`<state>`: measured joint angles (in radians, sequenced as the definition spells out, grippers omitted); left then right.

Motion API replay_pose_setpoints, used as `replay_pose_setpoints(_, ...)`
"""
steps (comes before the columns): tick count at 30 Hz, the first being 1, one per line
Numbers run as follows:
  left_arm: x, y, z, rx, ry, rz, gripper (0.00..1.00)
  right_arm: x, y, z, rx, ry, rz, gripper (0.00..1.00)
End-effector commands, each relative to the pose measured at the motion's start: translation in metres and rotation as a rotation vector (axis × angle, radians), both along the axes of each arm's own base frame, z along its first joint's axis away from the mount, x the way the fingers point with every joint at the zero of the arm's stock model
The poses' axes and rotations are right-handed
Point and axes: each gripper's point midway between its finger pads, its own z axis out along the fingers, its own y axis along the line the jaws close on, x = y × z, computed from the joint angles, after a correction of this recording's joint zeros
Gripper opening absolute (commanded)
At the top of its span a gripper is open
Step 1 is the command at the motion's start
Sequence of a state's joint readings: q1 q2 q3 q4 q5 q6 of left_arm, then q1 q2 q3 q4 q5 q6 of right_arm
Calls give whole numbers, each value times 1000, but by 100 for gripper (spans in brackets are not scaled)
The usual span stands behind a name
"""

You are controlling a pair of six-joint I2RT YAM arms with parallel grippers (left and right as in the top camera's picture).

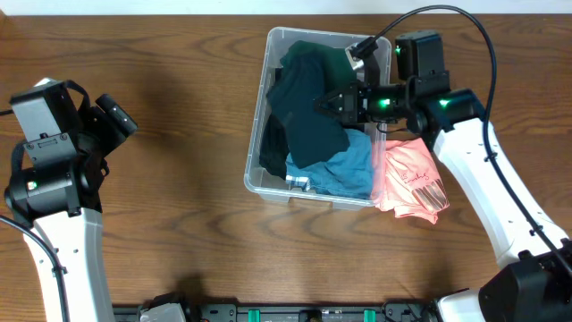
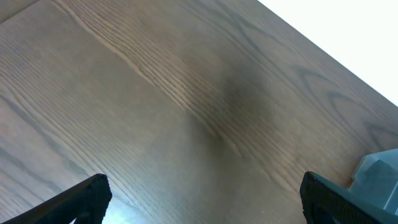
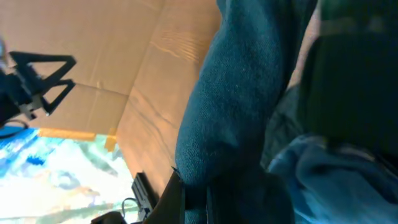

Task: Pack container
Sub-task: 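Lower the dark navy shirt into the bin, release, and withdraw right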

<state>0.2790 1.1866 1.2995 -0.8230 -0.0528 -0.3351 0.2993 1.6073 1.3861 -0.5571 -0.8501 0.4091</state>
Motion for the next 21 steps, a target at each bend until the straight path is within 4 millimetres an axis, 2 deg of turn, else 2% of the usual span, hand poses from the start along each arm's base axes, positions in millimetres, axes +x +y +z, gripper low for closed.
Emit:
replay_pose_setpoints(1, -1, 3, 4, 19, -3, 2, 98, -15, 18, 8, 40, -12, 80, 1)
replay_pose_setpoints(5, -1, 3, 4, 19, -3, 2, 98, -18, 24, -1, 17, -3, 84, 1)
replay_pose_setpoints(7, -1, 3, 4, 19, -3, 2, 98, -16, 22, -13, -7, 15, 68, 1)
replay_pose_setpoints(14, -1, 3, 4, 19, -2, 2, 98, -7, 3, -90, -101, 105, -6, 1)
replay_pose_setpoints(15, -1, 3, 4, 19, -2, 2, 98, -6, -2, -108, -127, 130, -24, 1)
replay_pose_setpoints(18, -1, 3, 4, 19, -2, 2, 98, -2, -16, -143, -206, 173, -72, 3)
replay_pose_setpoints(21, -1, 3, 3, 18, 0, 2, 98, 10, -32, -154, -259, 152, -121, 6)
